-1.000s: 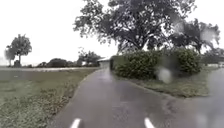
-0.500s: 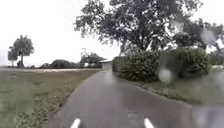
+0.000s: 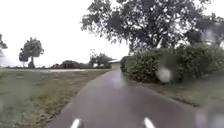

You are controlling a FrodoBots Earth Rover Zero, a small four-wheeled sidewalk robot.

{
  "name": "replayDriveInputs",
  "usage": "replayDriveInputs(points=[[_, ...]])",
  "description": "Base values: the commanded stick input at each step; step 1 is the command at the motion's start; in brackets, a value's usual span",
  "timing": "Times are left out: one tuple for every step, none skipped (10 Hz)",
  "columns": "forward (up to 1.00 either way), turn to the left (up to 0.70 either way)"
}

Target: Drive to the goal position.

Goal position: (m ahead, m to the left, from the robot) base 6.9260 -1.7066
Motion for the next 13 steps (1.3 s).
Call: replayDriveInputs(points=[[0.85,0.34],[0.85,0.15],[0.85,0.0],[0.85,0.0],[0.85,0.0],[0.85,0.0],[0.85,0.0],[0.85,0.0],[0.85,0.0],[0.85,0.0],[0.85,0.0],[0.85,0.0],[0.85,0.0]])
